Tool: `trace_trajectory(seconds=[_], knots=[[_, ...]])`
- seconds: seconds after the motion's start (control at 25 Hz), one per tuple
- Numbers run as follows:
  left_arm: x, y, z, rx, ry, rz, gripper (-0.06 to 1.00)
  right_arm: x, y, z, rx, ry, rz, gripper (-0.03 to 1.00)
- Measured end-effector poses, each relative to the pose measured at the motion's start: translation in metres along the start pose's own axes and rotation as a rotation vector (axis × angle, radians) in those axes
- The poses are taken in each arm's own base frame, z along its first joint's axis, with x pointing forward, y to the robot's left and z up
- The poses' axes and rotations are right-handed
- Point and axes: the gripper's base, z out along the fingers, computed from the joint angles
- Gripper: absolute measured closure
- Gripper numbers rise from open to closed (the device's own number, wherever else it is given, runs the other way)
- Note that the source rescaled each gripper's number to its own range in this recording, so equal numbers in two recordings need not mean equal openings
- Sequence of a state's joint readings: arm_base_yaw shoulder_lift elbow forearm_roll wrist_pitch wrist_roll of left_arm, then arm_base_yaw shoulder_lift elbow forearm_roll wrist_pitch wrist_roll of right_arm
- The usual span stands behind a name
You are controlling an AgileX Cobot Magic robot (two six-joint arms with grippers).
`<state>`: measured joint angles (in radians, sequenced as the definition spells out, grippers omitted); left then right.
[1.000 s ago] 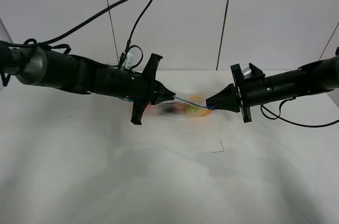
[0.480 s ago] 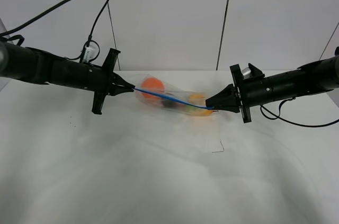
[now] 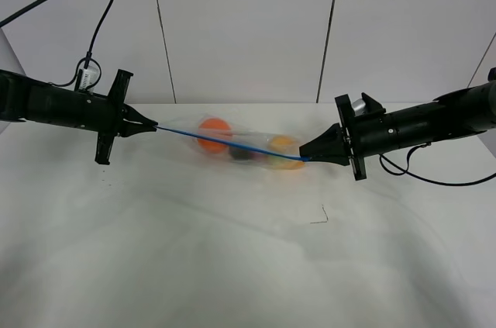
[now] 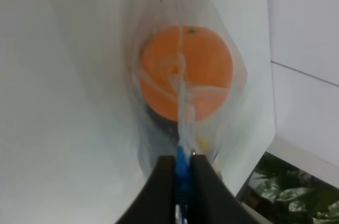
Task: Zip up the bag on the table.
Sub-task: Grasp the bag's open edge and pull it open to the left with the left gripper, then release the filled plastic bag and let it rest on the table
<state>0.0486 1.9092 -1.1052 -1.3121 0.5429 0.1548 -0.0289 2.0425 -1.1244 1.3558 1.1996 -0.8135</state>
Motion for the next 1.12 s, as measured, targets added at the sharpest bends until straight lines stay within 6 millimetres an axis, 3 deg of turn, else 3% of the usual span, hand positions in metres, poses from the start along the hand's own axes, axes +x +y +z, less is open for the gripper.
trace_trajectory(seconds=[0.12, 0.2, 0.24, 0.36, 0.44, 0.52, 0.68, 0.84, 0.92, 1.12], knots=[[0.000, 0.000, -0.001, 0.001, 0.010, 0.017, 0.94, 0.000, 0.000, 0.000, 0.001, 0.002, -0.001, 0.97], [-0.001, 0.001, -0.001, 0.001, 0.009, 0.023, 0.86, 0.001, 0.000, 0.000, 0.006, 0.007, -0.004, 0.97], [-0.003, 0.001, -0.002, -0.001, -0.007, 0.028, 0.78, 0.001, -0.001, 0.000, 0.012, 0.014, -0.007, 0.97], [-0.007, 0.002, -0.003, 0.000, -0.020, 0.065, 0.35, 0.002, -0.002, -0.001, 0.017, 0.017, -0.009, 0.97], [-0.007, 0.001, -0.003, 0.001, -0.018, 0.107, 0.12, 0.002, -0.002, -0.001, 0.017, 0.019, -0.010, 0.97], [-0.007, 0.001, -0.004, 0.002, -0.020, 0.159, 0.01, 0.002, -0.002, -0.001, 0.019, 0.020, -0.010, 0.97], [-0.025, -0.011, -0.015, 0.036, -0.043, 0.297, -0.04, 0.002, -0.003, -0.001, 0.024, 0.024, -0.011, 0.97], [-0.055, -0.030, -0.041, 0.021, -0.068, 0.519, -0.04, 0.002, -0.003, -0.001, 0.027, 0.027, -0.013, 0.97], [-0.066, -0.040, -0.055, -0.046, -0.067, 0.683, -0.04, 0.002, -0.003, -0.001, 0.027, 0.027, -0.013, 0.97], [-0.068, -0.052, -0.076, -0.331, 0.067, 0.984, -0.04, 0.003, -0.003, -0.001, 0.028, 0.030, -0.014, 0.97]])
